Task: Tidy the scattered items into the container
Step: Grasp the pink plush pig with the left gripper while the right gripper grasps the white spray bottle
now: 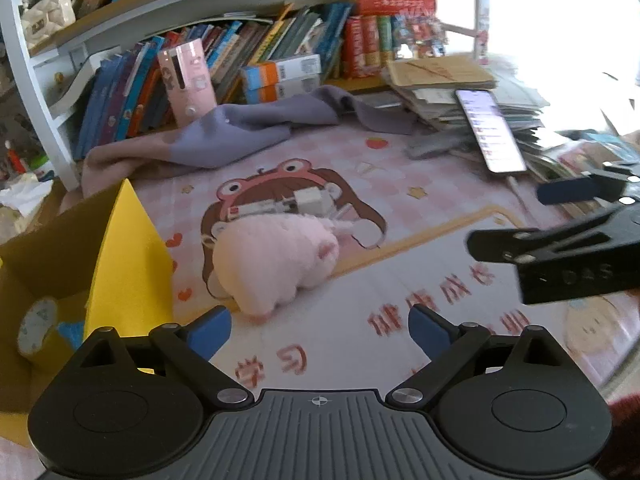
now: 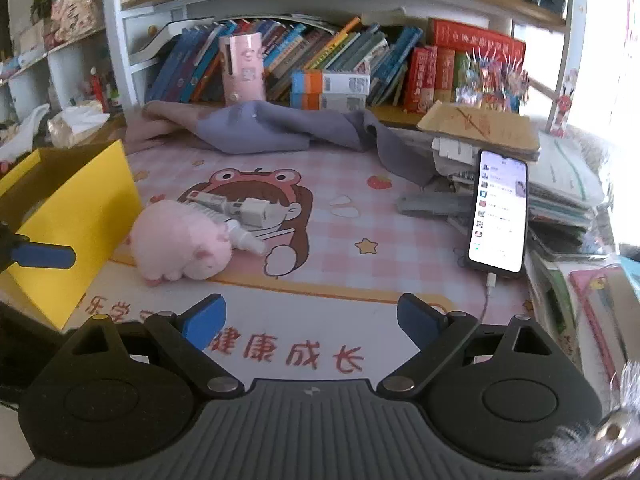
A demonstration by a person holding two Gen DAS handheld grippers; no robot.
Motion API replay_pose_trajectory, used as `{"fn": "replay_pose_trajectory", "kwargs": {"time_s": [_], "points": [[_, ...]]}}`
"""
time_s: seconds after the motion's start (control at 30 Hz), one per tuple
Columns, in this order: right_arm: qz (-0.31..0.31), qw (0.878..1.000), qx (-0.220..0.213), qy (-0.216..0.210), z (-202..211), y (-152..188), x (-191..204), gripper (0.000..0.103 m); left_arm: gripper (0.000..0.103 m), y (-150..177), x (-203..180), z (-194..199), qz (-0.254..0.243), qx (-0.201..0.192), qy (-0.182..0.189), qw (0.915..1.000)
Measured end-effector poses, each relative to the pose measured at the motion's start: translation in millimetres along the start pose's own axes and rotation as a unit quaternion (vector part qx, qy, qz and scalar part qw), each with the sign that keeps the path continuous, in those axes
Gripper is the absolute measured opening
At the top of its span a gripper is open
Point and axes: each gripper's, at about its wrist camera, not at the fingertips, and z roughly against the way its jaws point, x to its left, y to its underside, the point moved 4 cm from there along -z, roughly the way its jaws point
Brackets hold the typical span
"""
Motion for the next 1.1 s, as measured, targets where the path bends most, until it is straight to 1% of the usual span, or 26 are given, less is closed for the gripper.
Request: {"fn": "replay_pose_trajectory", "kwargs": {"time_s": [0.03,0.1,0.17,0.23,0.4,0.47,0.57,0.63,0.87,1.03,1.1], "points": [[-0.002,1.000,0.001,-0.004,-4,-1,-4,0.090,0.097,-4,0,-6,-0.002,0.000,-0.004,1.0000],[-0.005,1.000,0.002,-0.009,-12,-4,-12,0.089,0.097,-13,-1,-19,-0.010,-0.001,-0.013,0.9999],[-0.010,1.000,0.001,-0.012,-21,-7,-19,0.083,0.097,-21,0,-33,-0.023,0.001,-0.028,0.9993],[-0.014,1.000,0.002,-0.016,-29,-11,-25,0.081,0.097,-28,2,-47,-0.033,0.006,-0.042,0.9986],[-0.021,0.999,0.000,-0.028,-47,-21,-34,0.081,0.097,-33,10,-77,-0.038,0.034,-0.053,0.9973],[-0.021,0.999,-0.002,-0.033,-51,-25,-35,0.081,0.098,-34,12,-85,-0.043,0.034,-0.063,0.9965],[-0.021,0.999,-0.004,-0.041,-56,-28,-36,0.081,0.102,-35,17,-99,-0.044,0.040,-0.067,0.9960],[-0.020,0.999,-0.003,-0.047,-60,-30,-35,0.081,0.103,-36,19,-105,-0.034,0.044,-0.062,0.9965],[0.002,0.997,-0.001,-0.079,-77,-43,-26,0.081,0.102,-38,22,-114,-0.020,0.026,-0.056,0.9979],[0.034,0.994,-0.002,-0.107,-95,-56,-14,0.081,0.094,-34,22,-100,-0.008,0.032,-0.048,0.9983],[0.047,0.992,-0.003,-0.115,-105,-61,-9,0.073,0.093,-29,21,-88,0.002,0.037,-0.045,0.9983]]}}
